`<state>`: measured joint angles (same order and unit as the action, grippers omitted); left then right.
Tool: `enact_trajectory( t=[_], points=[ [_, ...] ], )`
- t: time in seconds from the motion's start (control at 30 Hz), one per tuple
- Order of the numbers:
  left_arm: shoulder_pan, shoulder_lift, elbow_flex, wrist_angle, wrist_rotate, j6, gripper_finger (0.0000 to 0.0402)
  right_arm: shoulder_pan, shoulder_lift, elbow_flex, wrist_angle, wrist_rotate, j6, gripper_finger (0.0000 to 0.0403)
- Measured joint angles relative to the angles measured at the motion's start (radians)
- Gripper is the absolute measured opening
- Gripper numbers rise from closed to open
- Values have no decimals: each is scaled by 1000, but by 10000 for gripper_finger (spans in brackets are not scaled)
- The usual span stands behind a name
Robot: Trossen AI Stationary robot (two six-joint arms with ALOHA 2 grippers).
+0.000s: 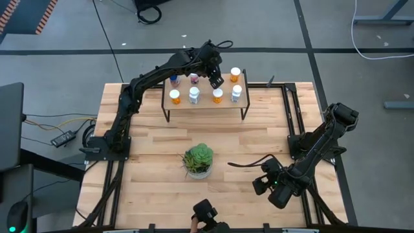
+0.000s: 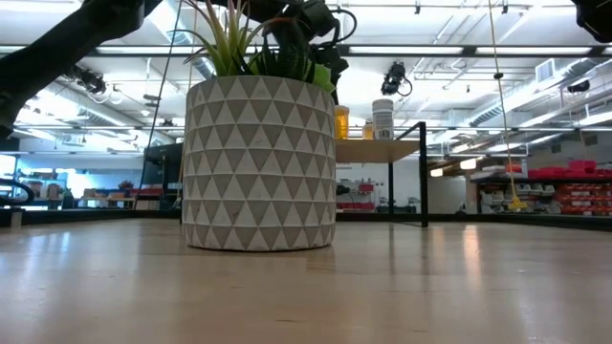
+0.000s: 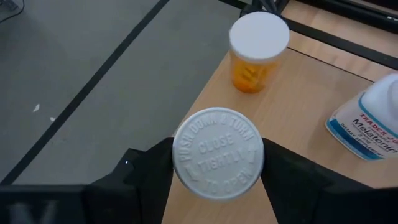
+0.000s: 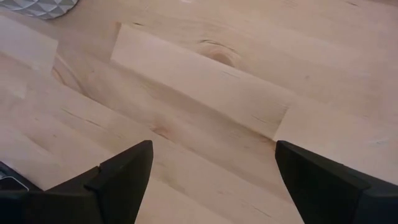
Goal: Pick and place medicine bottles onto shelf by color
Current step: Put the white pill bottle on the shelf
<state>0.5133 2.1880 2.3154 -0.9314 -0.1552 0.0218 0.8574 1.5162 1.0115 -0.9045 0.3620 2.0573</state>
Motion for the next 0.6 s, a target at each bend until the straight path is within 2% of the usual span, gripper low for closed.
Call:
enact_trajectory(
  t=[0.2, 0.6],
  points=[
    [-2, 0, 0, -2, -1, 8, 243, 0, 0, 0, 7, 0, -1, 347],
    [-6, -20, 2, -7, -11, 17, 245, 0, 0, 0, 7, 4, -14, 347]
  ],
)
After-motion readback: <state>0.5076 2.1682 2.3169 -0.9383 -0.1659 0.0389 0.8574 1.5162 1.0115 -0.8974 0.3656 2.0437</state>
